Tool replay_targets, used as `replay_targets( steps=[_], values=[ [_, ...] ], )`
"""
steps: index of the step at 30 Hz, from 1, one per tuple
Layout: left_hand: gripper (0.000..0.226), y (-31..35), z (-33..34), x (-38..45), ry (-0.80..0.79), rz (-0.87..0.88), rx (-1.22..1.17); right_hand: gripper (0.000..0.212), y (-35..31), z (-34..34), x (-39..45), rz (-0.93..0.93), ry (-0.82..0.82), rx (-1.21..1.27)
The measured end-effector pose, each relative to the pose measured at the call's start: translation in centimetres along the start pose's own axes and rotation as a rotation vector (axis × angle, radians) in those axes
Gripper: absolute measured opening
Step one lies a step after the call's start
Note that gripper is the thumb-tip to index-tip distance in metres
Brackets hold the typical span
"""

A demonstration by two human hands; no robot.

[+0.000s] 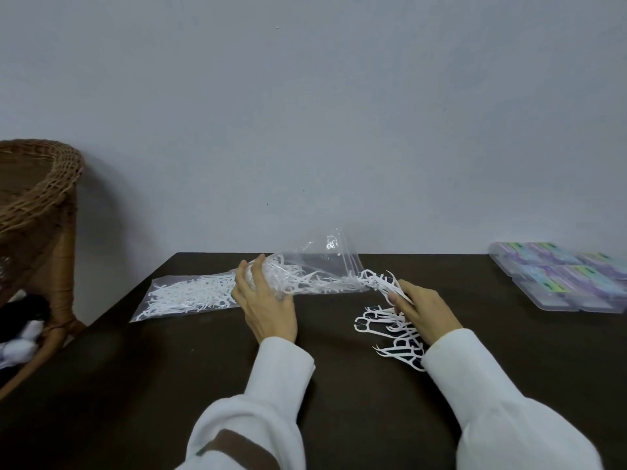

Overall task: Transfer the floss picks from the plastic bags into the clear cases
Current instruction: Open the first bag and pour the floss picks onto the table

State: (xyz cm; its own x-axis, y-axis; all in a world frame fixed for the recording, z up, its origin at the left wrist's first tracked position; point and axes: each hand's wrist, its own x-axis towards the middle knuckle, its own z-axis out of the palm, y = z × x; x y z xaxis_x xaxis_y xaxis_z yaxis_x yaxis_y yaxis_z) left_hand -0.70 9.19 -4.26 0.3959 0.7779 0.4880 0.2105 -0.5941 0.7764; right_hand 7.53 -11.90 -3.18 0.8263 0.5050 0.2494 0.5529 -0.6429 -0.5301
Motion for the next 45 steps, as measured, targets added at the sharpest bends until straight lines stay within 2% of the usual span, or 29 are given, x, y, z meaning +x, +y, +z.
replay_targets(
  steps=[4,9,11,13,15,17,19,20,22,25,29,34,39,42,45],
  values=[
    [0.074,0.2,-0.3,0.1,0.038,-0.03,0.002,0.019,0.9,-0.1,0.0,0.027,-0.048,-0.041],
    [0.073,0.4,-0.6,0.4,0.071,-0.1,-0.034,0.001,1.9,-0.3,0.4,0.038,-0.13,-0.076],
    [0.073,0.5,-0.6,0.3,0.08,-0.104,-0.048,0.022,2.2,-0.4,0.4,0.064,-0.15,-0.026],
    [0.074,0.6,-0.6,0.3,0.074,-0.109,-0.055,0.029,2.5,-0.6,0.4,0.033,-0.115,-0.016],
    [0.074,0.7,-0.6,0.2,0.065,-0.106,-0.057,0.038,2.5,-0.9,0.4,-0.009,-0.099,-0.109],
    [0.074,0.7,-0.6,0.1,0.057,-0.101,-0.056,0.061,2.6,-1.2,0.3,-0.005,-0.186,-0.184],
    [0.074,0.7,-0.5,0.1,0.051,-0.095,-0.052,0.088,2.5,-1.2,0.1,0.046,-0.373,-0.17],
    [0.074,0.7,-0.6,0.0,0.047,-0.094,-0.049,0.093,2.5,-1.2,0.0,0.056,-0.457,-0.173],
    [0.074,0.9,-0.6,0.0,0.034,-0.099,-0.044,0.089,2.9,-1.0,0.1,0.055,-0.502,-0.138],
    [0.074,1.0,-0.5,-0.2,0.019,-0.089,-0.045,0.072,3.8,-0.5,0.5,0.007,-0.395,-0.03],
    [0.074,1.1,-0.3,-0.5,-0.003,-0.058,-0.042,0.043,3.9,1.3,1.0,-0.038,-0.21,-0.01],
    [0.075,1.4,-0.3,-0.9,-0.024,-0.027,-0.036,0.037,3.1,2.0,1.0,-0.015,-0.098,-0.08],
    [0.074,1.4,-0.3,-0.9,-0.027,-0.026,-0.03,0.031,2.7,2.4,1.0,-0.071,0.022,0.016],
    [0.075,1.3,-0.2,-0.9,-0.035,-0.026,-0.018,0.025,2.3,2.3,0.8,-0.097,0.179,0.168],
    [0.074,1.2,0.0,-1.0,-0.038,0.008,-0.012,0.016,0.6,1.4,0.7,-0.114,0.287,0.483]
  ],
)
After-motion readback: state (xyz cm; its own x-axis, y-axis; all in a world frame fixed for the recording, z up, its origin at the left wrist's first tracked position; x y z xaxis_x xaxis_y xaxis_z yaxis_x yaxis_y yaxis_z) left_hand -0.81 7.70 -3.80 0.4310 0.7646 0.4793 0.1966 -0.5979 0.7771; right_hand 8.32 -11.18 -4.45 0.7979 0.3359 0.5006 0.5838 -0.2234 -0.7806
